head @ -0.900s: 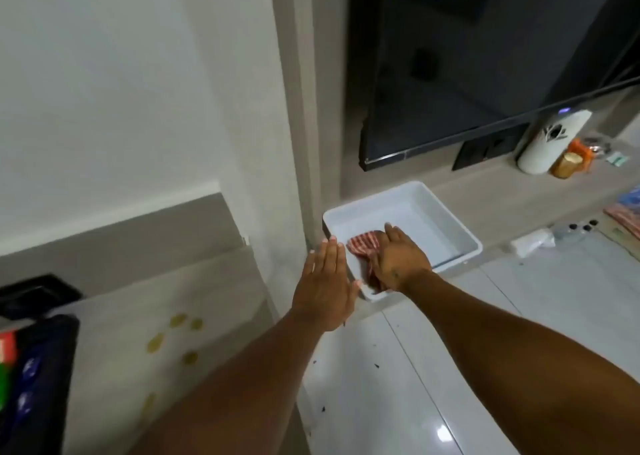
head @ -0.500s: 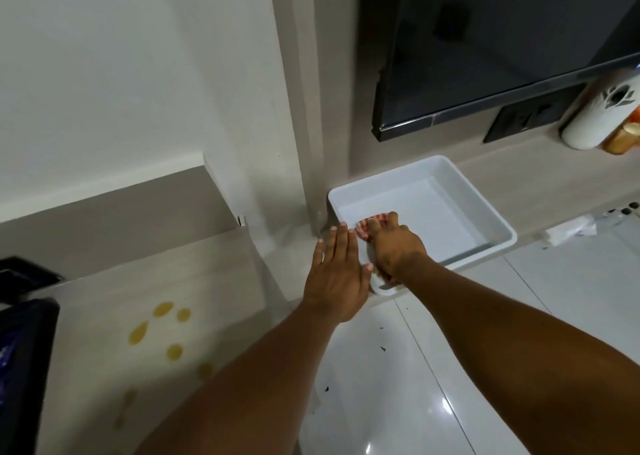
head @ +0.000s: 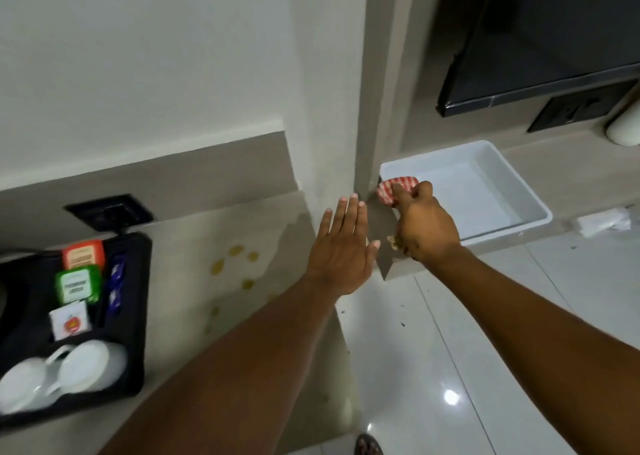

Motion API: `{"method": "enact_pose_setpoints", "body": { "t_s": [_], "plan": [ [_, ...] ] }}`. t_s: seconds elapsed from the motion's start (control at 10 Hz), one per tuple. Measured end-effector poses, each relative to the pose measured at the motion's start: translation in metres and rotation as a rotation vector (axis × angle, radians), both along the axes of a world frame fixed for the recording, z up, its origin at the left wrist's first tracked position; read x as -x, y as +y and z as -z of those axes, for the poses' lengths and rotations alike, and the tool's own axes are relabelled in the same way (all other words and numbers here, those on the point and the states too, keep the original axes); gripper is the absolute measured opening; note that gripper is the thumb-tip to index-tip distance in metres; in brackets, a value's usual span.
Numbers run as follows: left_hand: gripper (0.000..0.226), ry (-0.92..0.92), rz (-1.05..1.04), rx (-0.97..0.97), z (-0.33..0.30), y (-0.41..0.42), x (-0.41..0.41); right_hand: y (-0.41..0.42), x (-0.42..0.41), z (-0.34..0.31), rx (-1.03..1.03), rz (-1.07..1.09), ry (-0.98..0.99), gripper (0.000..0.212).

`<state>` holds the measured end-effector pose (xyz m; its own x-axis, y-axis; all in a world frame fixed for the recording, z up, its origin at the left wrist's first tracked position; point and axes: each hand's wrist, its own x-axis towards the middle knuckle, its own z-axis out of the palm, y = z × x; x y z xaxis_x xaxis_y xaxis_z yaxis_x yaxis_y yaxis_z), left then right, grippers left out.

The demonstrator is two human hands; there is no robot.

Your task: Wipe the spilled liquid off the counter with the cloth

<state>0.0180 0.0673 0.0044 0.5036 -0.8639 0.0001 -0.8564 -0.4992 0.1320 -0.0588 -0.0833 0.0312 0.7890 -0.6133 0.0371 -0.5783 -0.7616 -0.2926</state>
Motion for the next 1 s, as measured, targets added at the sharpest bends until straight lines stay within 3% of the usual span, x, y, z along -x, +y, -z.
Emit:
{"method": "enact_pose_setpoints", "body": {
  "t_s": [0.1, 0.2, 0.3, 0.5, 0.6, 0.7, 0.8, 1.0],
  "plan": [
    [0.074, -0.006, -0.03, 0.028, -0.005, 0.059, 0.012, 0.086, 0.016, -0.007, -0.121, -0.049, -0.023, 0.061],
    [0.074, 0.027, -0.096, 0.08, 0.004, 0.141, 0.028, 0.16, 0.033, 0.0, -0.277, 0.044, -0.031, 0.038],
    [0.078, 0.036, -0.171, 0.068, 0.021, 0.231, 0.04, 0.237, 0.063, 0.019, -0.317, 0.085, -0.017, 0.039],
    [0.09, 0.169, -0.285, -0.078, 0.061, 0.386, 0.052, 0.313, 0.096, 0.049, -0.533, 0.36, -0.058, 0.033],
    [0.091, 0.154, -0.273, -0.091, 0.071, 0.411, 0.05, 0.323, 0.104, 0.057, -0.345, 0.278, -0.051, 0.031],
    [0.093, 0.144, -0.231, -0.11, 0.073, 0.413, 0.045, 0.326, 0.103, 0.073, -0.069, 0.06, 0.015, 0.044],
    [0.099, 0.151, -0.213, -0.139, 0.071, 0.411, 0.039, 0.33, 0.097, 0.081, -0.126, 0.005, 0.087, 0.06],
    [0.102, 0.15, -0.209, -0.123, 0.077, 0.409, 0.035, 0.318, 0.075, 0.081, -0.063, -0.009, 0.104, 0.06]
  ]
}}
